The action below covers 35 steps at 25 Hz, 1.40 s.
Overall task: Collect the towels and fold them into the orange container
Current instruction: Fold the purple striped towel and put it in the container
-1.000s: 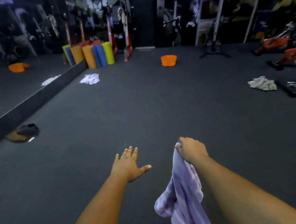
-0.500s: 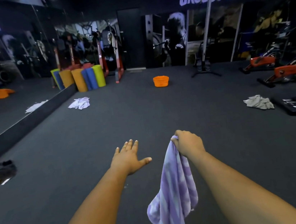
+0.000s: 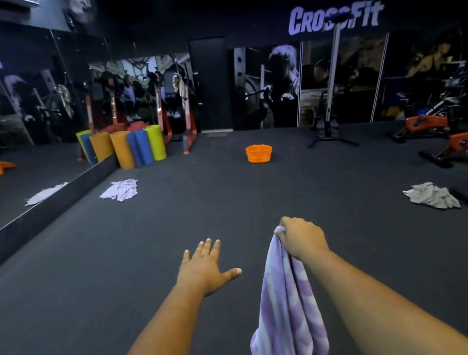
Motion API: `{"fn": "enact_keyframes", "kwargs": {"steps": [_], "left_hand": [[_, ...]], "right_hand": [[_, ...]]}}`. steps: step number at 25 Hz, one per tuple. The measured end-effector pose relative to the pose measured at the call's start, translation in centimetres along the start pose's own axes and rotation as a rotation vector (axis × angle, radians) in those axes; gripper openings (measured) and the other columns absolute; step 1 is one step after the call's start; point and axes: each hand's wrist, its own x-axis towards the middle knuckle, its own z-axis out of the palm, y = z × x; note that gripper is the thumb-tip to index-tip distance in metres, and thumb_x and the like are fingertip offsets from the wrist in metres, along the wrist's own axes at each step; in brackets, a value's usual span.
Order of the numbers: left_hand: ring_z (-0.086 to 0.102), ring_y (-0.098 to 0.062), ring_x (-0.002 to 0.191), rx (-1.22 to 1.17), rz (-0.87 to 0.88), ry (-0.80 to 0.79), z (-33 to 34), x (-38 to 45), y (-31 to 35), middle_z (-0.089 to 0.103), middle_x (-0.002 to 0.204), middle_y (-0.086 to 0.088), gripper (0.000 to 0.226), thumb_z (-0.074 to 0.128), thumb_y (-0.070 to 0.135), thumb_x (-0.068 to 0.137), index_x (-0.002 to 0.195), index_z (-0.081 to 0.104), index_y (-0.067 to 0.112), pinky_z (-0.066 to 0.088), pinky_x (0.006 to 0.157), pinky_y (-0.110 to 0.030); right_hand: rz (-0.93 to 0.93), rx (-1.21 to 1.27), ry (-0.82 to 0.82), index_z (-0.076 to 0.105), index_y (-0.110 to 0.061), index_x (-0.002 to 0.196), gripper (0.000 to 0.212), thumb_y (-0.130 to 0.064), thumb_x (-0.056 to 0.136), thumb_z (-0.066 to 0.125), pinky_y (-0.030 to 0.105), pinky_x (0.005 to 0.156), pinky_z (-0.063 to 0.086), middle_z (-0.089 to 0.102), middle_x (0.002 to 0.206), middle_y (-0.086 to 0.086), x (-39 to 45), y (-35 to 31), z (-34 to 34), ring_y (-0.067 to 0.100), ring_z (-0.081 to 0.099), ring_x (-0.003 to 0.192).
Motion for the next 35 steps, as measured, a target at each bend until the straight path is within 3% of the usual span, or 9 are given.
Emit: {"fn": "enact_keyframes", "kwargs": {"steps": [8,17,21,27,32,35], "left_hand": [[-0.006,-0.017,0.158,0.008,0.089,-0.022,-4.8,21.6,-4.4,-0.008,0.171,0.000,0.106,0.032,0.087,0.086,0.163,-0.008,0.024,0.000,0.128,-0.048],[-0.006,-0.017,0.158,0.030,0.126,-0.011,-7.7,44.3,-4.4,-0.008,0.171,0.000,0.106,0.033,0.086,0.087,0.163,-0.008,0.025,0.001,0.128,-0.046],[-0.007,-0.016,0.158,0.026,0.115,-0.017,-9.4,54.2,-3.4,-0.009,0.171,0.000,0.121,0.016,0.095,0.067,0.163,-0.008,0.024,0.001,0.128,-0.044],[-0.006,-0.016,0.158,-0.013,0.107,-0.027,-11.0,69.4,-3.1,-0.009,0.171,0.000,0.107,0.035,0.085,0.087,0.163,-0.009,0.024,0.002,0.128,-0.041],[-0.005,-0.016,0.158,-0.036,0.131,-0.018,-11.2,84.7,-4.5,-0.008,0.171,-0.001,0.106,0.038,0.083,0.088,0.163,-0.008,0.024,0.003,0.128,-0.041],[-0.004,-0.017,0.158,-0.045,0.149,-0.042,-12.0,93.3,-5.4,-0.008,0.171,-0.001,0.106,0.038,0.083,0.088,0.163,-0.007,0.024,0.004,0.128,-0.041]], "right_hand": [[0.121,0.025,0.014,0.055,-0.022,0.095,0.022,-0.033,0.100,0.037,0.034,0.066,0.043,0.066,0.092,0.001,20.2,-1.3,2.3,0.027,0.061,0.081],[0.115,0.047,0.049,0.058,-0.023,0.098,0.022,-0.036,0.101,0.040,0.034,0.065,0.043,0.066,0.092,-0.001,42.3,1.8,6.4,0.026,0.061,0.080],[0.097,0.059,0.027,0.057,-0.022,0.099,0.023,-0.036,0.103,0.040,0.033,0.064,0.042,0.066,0.093,-0.002,52.8,3.7,7.6,0.025,0.060,0.079],[0.063,0.063,0.018,0.053,-0.025,0.096,0.021,-0.039,0.103,0.041,0.033,0.064,0.043,0.066,0.095,-0.002,67.7,5.4,9.0,0.024,0.061,0.080],[0.082,0.027,0.028,0.058,-0.022,0.102,0.025,-0.040,0.104,0.041,0.034,0.065,0.049,0.066,0.096,-0.002,82.0,6.8,12.6,0.023,0.063,0.081],[0.115,0.006,0.000,0.058,-0.023,0.104,0.025,-0.040,0.104,0.041,0.033,0.063,0.045,0.067,0.098,-0.002,89.9,7.3,13.9,0.023,0.061,0.082]]}}
